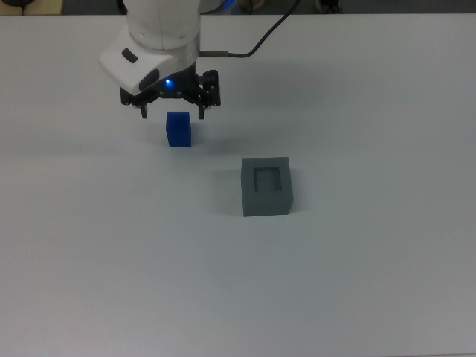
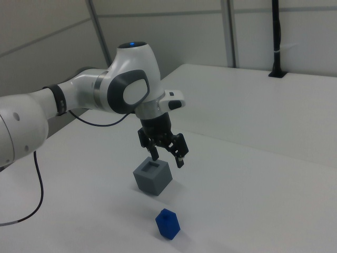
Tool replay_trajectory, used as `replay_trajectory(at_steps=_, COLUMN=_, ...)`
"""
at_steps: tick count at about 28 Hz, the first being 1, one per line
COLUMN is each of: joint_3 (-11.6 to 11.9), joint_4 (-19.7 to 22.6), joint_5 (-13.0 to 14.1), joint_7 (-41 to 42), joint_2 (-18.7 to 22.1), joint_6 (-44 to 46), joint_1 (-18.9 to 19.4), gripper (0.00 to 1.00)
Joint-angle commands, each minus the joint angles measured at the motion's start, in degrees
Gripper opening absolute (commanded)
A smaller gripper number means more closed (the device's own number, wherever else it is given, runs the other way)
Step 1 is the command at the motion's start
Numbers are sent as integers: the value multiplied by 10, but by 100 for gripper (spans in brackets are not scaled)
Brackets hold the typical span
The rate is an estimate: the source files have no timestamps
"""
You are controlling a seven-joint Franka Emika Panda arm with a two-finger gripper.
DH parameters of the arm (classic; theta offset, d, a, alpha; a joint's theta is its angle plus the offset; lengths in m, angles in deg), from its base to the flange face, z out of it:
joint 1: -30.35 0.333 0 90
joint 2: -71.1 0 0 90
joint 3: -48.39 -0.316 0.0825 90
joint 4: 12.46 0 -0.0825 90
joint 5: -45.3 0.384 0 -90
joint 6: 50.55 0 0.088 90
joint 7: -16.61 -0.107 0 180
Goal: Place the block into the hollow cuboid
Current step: 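Lower the open gripper down around the blue block, then close the gripper on the blue block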
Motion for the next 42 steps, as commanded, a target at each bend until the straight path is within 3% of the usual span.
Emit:
replay_trajectory(at_steps=1, joint_3=12, joint_4=23, joint_5=-7, joint_7=10, joint_2=44, joint_6=12, joint_1=-3, gripper=100)
replay_trajectory(at_steps=5, joint_3=12, joint_4=36, joint_5=-7, joint_7=14, joint_2=56, joint_6=8, joint_1=-8, gripper=100)
replay_trajectory(at_steps=17, joint_3=11, joint_4=146, joint_5=-3, joint_7=96, joint_2=117, joint_6=1, joint_1=-19, gripper=100)
replay_trajectory(at_steps=28, joint_3=9, joint_4=253, joint_5=-2, joint_7=99, joint_2=104, joint_6=-113, joint_1=-17, gripper=100)
replay_trajectory(at_steps=36, joint_3=8, joint_4=281, joint_5=-5, joint_7=96, joint_2=87, joint_6=-165, joint_1=-14, gripper=100)
replay_trajectory(at_steps=42, joint_3=7, joint_4=277, joint_5=-9, joint_7=94, joint_2=53, joint_6=-181, joint_1=-11, gripper=100)
